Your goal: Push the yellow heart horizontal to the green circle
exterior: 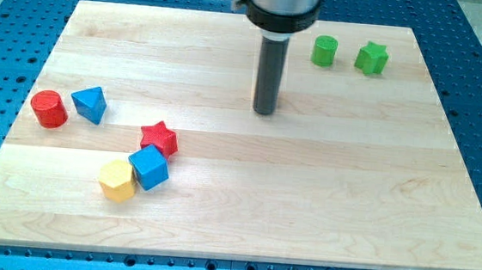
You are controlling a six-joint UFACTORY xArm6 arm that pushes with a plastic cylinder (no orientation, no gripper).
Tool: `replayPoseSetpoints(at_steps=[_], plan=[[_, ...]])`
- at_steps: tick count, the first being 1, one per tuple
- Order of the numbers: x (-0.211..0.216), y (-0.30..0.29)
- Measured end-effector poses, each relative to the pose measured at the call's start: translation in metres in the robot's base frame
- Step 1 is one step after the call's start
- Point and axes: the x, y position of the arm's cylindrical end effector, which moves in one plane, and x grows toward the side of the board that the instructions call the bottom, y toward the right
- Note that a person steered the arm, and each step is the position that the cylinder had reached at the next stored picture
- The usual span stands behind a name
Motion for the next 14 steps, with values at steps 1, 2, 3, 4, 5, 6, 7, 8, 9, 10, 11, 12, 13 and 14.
replayPoseSetpoints(at_steps=[1,2,3,4,5,6,7,8,9,10,11,12,13,14], plan=[[-0.034,0.005],[-0.062,0.007],[-0.063,0.003],[-0.055,0.018],[-0.059,0.04],[-0.076,0.056],[-0.074,0.055],[-0.064,0.027],[-0.082,0.051],[-0.096,0.059],[-0.05,0.061],[0.066,0.07],[0.156,-0.004],[0.172,-0.098]])
